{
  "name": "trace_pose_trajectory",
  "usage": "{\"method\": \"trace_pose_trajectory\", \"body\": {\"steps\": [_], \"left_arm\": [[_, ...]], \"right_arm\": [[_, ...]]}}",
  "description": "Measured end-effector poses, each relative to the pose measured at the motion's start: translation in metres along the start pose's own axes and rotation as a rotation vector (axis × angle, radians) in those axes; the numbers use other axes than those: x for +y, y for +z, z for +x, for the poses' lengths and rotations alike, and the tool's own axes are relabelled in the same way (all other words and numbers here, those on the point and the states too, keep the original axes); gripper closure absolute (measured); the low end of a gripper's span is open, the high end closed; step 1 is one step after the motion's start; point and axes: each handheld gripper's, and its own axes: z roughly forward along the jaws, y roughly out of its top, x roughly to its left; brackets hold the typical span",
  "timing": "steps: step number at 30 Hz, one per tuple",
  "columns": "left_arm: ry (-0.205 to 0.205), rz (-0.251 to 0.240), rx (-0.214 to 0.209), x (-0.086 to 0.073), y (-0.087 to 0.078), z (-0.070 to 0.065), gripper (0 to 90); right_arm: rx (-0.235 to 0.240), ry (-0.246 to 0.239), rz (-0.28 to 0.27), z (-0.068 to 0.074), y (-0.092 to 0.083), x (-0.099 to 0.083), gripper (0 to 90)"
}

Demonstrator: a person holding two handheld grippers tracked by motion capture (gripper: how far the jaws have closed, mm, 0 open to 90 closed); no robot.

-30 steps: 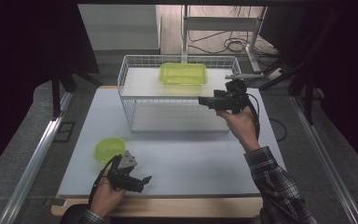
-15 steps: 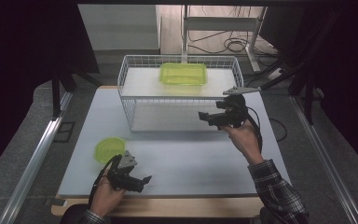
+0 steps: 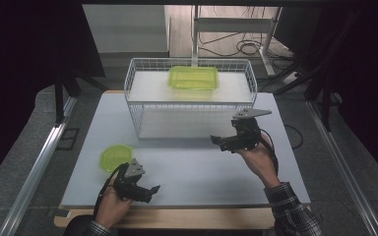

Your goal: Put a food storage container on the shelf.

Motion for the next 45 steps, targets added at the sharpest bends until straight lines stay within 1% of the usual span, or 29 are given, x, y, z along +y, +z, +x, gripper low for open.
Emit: {"method": "trace_pose_trajectory", "body": {"steps": [4, 9, 14, 23, 28, 34, 36, 42, 45], "left_arm": [[-0.003, -0.01, 0.007, 0.0, -0.001, 0.001, 3.8], [-0.001, -0.014, 0.01, 0.0, -0.002, 0.001, 3.9], [-0.002, -0.013, 0.011, 0.0, -0.002, 0.001, 3.9], [0.009, -0.008, 0.012, 0.0, -0.001, 0.0, 4.4], [0.005, -0.009, 0.01, 0.0, -0.001, 0.0, 4.6], [0.009, -0.011, 0.018, 0.0, -0.002, 0.0, 4.7], [0.013, -0.012, 0.023, 0.0, -0.002, -0.001, 4.8], [0.027, -0.009, 0.026, 0.0, -0.001, -0.002, 5.0], [0.026, -0.012, 0.025, 0.0, -0.001, -0.002, 5.1]], "right_arm": [[0.003, 0.0, 0.005, 0.001, 0.0, -0.012, 0.2], [-0.015, -0.011, 0.01, 0.002, -0.001, -0.024, 0.2], [-0.021, -0.014, 0.016, 0.004, 0.0, -0.037, 0.2], [-0.007, 0.002, 0.008, 0.004, 0.001, -0.058, 0.2], [-0.028, 0.01, 0.01, 0.003, 0.001, -0.069, 0.5], [-0.036, 0.016, 0.012, 0.004, -0.002, -0.08, 0.8], [-0.037, 0.011, 0.013, 0.005, -0.002, -0.082, 0.9], [-0.037, 0.007, 0.035, 0.01, -0.001, -0.092, 0.9], [-0.036, 0.008, 0.049, 0.012, 0.001, -0.098, 0.8]]}}
